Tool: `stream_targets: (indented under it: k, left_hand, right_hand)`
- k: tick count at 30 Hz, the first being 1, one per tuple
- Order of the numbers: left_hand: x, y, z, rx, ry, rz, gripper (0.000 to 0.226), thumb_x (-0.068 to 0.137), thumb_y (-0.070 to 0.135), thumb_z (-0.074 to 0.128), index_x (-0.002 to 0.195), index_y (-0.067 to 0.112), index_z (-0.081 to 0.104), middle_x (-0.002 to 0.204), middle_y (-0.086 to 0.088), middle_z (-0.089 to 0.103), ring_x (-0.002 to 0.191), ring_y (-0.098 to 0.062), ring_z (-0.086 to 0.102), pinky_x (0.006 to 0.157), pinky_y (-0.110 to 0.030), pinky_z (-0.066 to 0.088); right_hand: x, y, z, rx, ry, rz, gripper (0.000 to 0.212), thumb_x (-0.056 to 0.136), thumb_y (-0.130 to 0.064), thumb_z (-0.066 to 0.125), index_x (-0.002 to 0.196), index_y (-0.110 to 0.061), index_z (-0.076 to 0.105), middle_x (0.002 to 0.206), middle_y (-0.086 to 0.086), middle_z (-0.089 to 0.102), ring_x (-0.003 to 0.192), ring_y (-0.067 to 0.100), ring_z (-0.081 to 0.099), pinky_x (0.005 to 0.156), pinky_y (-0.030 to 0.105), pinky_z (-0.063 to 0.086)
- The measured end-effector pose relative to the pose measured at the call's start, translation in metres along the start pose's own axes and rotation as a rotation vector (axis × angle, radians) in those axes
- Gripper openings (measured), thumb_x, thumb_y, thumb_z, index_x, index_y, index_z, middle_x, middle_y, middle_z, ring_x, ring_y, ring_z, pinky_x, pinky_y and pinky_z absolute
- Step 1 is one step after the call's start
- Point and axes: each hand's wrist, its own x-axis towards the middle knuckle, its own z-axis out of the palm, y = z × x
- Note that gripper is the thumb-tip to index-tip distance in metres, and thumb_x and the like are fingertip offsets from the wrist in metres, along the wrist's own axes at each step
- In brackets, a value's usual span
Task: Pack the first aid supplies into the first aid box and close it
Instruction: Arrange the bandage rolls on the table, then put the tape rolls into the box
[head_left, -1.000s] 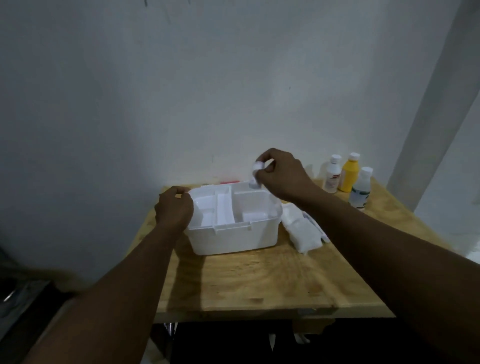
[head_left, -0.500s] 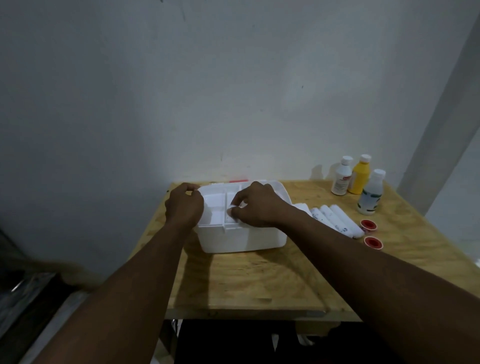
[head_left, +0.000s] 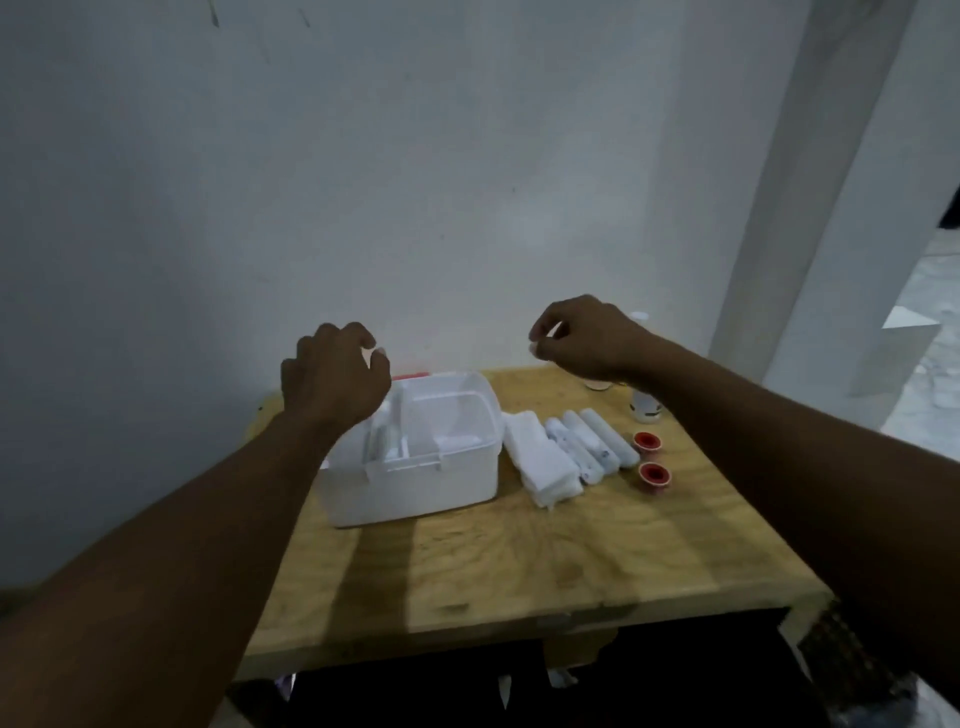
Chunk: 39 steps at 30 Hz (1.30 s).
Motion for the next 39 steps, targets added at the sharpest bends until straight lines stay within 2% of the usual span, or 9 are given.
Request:
stream_targets:
  k: [5, 8, 10, 14, 19, 24, 30, 33, 39]
  left_hand:
    - [-0.007, 0.076, 0.022, -0.085, -0.021, 0.317, 0.025, 0.090, 0.033, 0.059, 0.111, 0.021, 0.069, 0.112, -0.008, 0.067, 0.108, -0.031, 0.060, 0.091, -0.045, 0.051]
    - [-0.019, 0.127, 0.049, -0.167, -0.131, 0.476, 0.024, 0.088, 0.030, 0.061, 0.109, 0.022, 0.070, 0.107, -0.006, 0.066, 0.105, -0.029, 0.060, 0.089, -0.045, 0.052]
    - [-0.028, 0.156, 0.068, -0.155, -0.224, 0.565, 0.024, 0.088, 0.029, 0.062, 0.110, 0.023, 0.070, 0.109, -0.005, 0.065, 0.105, -0.027, 0.060, 0.088, -0.043, 0.052]
    - [-0.045, 0.196, 0.102, -0.047, -0.426, 0.682, 0.029, 0.091, 0.028, 0.060, 0.119, 0.026, 0.064, 0.123, -0.004, 0.062, 0.114, -0.026, 0.057, 0.090, -0.042, 0.051]
    - [-0.055, 0.220, 0.125, 0.047, -0.566, 0.741, 0.027, 0.091, 0.028, 0.063, 0.117, 0.029, 0.068, 0.123, 0.001, 0.064, 0.109, -0.021, 0.062, 0.083, -0.037, 0.053]
    - [-0.055, 0.228, 0.136, 0.048, -0.524, 0.775, 0.020, 0.091, 0.030, 0.064, 0.109, 0.027, 0.072, 0.111, 0.004, 0.070, 0.097, -0.016, 0.064, 0.068, -0.029, 0.041]
    - [-0.054, 0.229, 0.145, 0.063, -0.480, 0.709, 0.021, 0.090, 0.038, 0.069, 0.099, 0.019, 0.076, 0.097, -0.003, 0.073, 0.087, -0.022, 0.067, 0.065, -0.029, 0.045]
    - [-0.056, 0.228, 0.146, 0.080, -0.443, 0.741, 0.022, 0.091, 0.040, 0.066, 0.099, 0.021, 0.075, 0.098, -0.001, 0.072, 0.089, -0.021, 0.066, 0.068, -0.030, 0.042]
    - [-0.033, 0.225, 0.112, 0.009, -0.298, 0.755, 0.022, 0.094, 0.041, 0.060, 0.099, 0.023, 0.072, 0.100, -0.002, 0.071, 0.094, -0.025, 0.066, 0.071, -0.032, 0.043]
  right_hand:
    - [-0.033, 0.062, -0.023, -0.108, -0.074, 0.110, 0.018, 0.085, -0.016, 0.065, 0.101, -0.014, 0.073, 0.107, 0.005, 0.070, 0.095, 0.019, 0.063, 0.074, 0.023, 0.046]
    - [-0.059, 0.099, -0.015, -0.142, -0.139, 0.158, 0.015, 0.083, -0.017, 0.067, 0.097, -0.017, 0.072, 0.104, 0.001, 0.069, 0.089, 0.013, 0.061, 0.067, 0.018, 0.043]
    - [-0.075, 0.119, -0.004, -0.130, -0.149, 0.152, 0.015, 0.083, -0.022, 0.068, 0.097, -0.020, 0.071, 0.102, -0.002, 0.068, 0.088, 0.013, 0.061, 0.072, 0.022, 0.044]
    - [-0.100, 0.138, 0.016, -0.064, -0.154, 0.104, 0.022, 0.082, -0.032, 0.073, 0.102, -0.021, 0.071, 0.086, -0.021, 0.056, 0.082, 0.009, 0.058, 0.066, 0.016, 0.041]
    - [-0.106, 0.149, 0.023, -0.148, -0.150, 0.038, 0.018, 0.085, -0.030, 0.070, 0.099, -0.018, 0.071, 0.082, -0.008, 0.059, 0.078, 0.012, 0.056, 0.063, 0.019, 0.042]
    - [-0.104, 0.158, 0.014, -0.201, -0.163, 0.101, 0.021, 0.086, -0.033, 0.069, 0.096, -0.015, 0.072, 0.095, 0.004, 0.070, 0.082, 0.018, 0.061, 0.073, 0.032, 0.049]
    - [-0.105, 0.166, 0.008, -0.204, -0.170, 0.148, 0.022, 0.087, -0.035, 0.069, 0.100, -0.018, 0.071, 0.100, 0.001, 0.067, 0.085, 0.015, 0.057, 0.071, 0.026, 0.046]
    - [-0.106, 0.168, 0.006, -0.210, -0.161, 0.146, 0.023, 0.087, -0.036, 0.069, 0.099, -0.016, 0.072, 0.097, 0.001, 0.068, 0.084, 0.015, 0.059, 0.071, 0.029, 0.049]
    - [-0.085, 0.161, -0.027, -0.172, 0.105, 0.123, 0.026, 0.086, -0.040, 0.068, 0.092, -0.016, 0.073, 0.088, 0.002, 0.072, 0.077, 0.016, 0.065, 0.075, 0.039, 0.057]
